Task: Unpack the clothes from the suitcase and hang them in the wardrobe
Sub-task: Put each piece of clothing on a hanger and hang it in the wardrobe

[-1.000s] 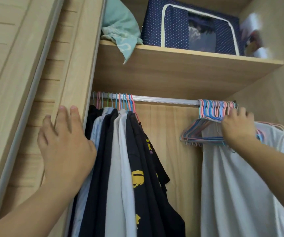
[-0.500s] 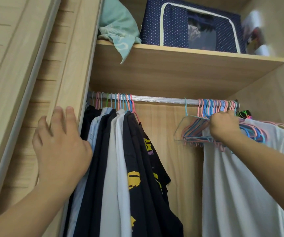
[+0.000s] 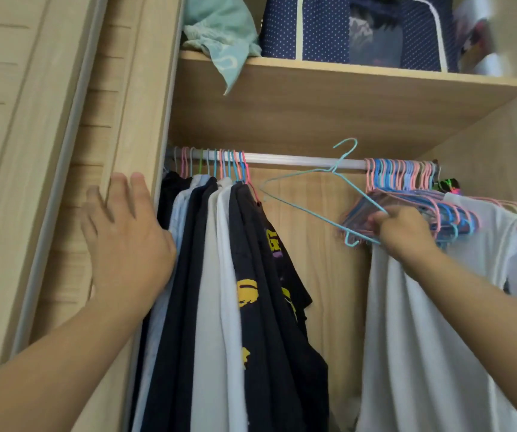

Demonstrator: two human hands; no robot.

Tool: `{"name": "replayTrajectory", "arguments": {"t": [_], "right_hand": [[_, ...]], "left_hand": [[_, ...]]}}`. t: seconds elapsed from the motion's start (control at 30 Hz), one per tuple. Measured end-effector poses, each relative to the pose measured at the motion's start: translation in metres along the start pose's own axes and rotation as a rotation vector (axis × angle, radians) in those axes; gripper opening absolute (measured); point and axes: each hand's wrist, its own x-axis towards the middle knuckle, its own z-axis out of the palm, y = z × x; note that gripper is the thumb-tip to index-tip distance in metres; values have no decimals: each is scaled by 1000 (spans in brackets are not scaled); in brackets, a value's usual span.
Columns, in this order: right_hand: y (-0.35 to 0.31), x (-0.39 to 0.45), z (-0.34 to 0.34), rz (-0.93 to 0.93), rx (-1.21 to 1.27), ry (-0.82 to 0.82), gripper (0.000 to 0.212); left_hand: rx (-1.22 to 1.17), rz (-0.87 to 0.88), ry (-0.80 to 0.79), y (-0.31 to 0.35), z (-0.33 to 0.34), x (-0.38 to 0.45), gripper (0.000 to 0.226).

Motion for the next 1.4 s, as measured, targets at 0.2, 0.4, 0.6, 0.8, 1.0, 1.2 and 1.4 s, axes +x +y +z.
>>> {"name": "replayTrajectory", "arguments": {"t": [0.2,0.4,0.6,0.8,1.0,1.2,1.4], "right_hand": [[80,-165,-54,292,422,-55,26],[186,-382,-177,592,422,-50,23],[222,-553,-383,994,327,-104,36],[218,-701,-601,1372,213,-110,67],[229,-794,-764,1725,98,-117,88],[244,-824,-844,1777,-572,-638,97],[307,-856,-827,1812,-192,185,34]], "left_hand": [[-473,66,-15,41,-32,-73,63],[-1183,30,-556,145,-70,-289,33],[-1100,138,-1108,225,-87,-482,42],[-993,303,-1849,312,-180,-637,36],[-921,654,-2319,420,-283,-763,23],[-891,888,-2572,500,-393,-809,22],[-1023,1189,-2497,547,-464,-876,24]]}}
